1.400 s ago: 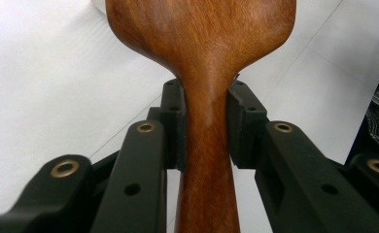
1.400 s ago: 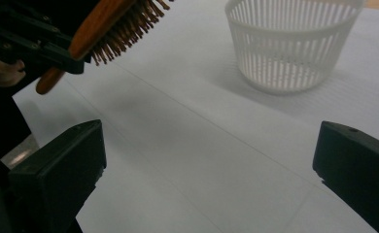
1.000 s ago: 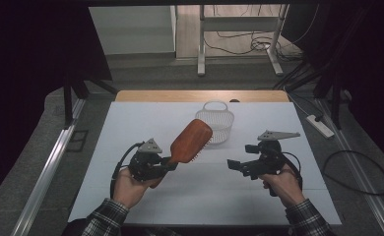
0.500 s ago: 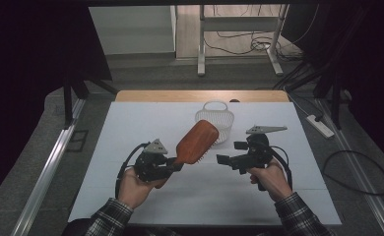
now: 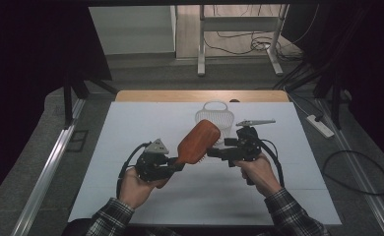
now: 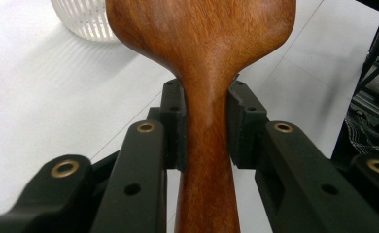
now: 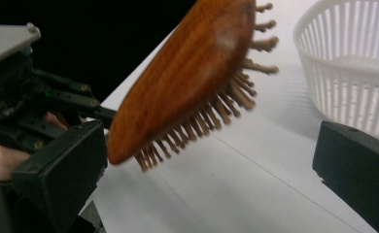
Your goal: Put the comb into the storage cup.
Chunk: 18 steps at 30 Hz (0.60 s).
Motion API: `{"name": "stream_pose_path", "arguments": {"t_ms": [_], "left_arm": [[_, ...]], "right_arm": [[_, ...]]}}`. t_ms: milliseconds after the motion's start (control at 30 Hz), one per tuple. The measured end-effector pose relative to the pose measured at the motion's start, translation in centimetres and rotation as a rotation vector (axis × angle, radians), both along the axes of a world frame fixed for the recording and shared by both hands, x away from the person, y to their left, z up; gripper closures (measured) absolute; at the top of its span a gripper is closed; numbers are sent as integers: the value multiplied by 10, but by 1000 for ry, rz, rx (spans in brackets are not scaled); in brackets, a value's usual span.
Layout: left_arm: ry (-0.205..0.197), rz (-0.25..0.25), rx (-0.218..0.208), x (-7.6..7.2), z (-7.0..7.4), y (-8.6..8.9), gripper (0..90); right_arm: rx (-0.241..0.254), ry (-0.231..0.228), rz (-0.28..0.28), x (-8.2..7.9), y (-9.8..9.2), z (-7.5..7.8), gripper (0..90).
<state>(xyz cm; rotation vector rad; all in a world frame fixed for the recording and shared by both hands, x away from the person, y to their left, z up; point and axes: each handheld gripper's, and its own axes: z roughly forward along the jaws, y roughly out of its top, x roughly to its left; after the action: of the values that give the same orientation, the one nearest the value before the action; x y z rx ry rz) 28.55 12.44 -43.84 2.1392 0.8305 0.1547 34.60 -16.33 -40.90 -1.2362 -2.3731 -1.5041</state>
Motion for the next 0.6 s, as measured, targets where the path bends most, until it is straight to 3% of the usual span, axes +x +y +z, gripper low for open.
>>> {"name": "stream_pose_path", "arguments": {"t_ms": [600], "left_arm": [[-32, -10, -10, -3, 2, -4, 720]], "right_arm": [[14, 27, 11, 14, 30, -1, 4]]}}
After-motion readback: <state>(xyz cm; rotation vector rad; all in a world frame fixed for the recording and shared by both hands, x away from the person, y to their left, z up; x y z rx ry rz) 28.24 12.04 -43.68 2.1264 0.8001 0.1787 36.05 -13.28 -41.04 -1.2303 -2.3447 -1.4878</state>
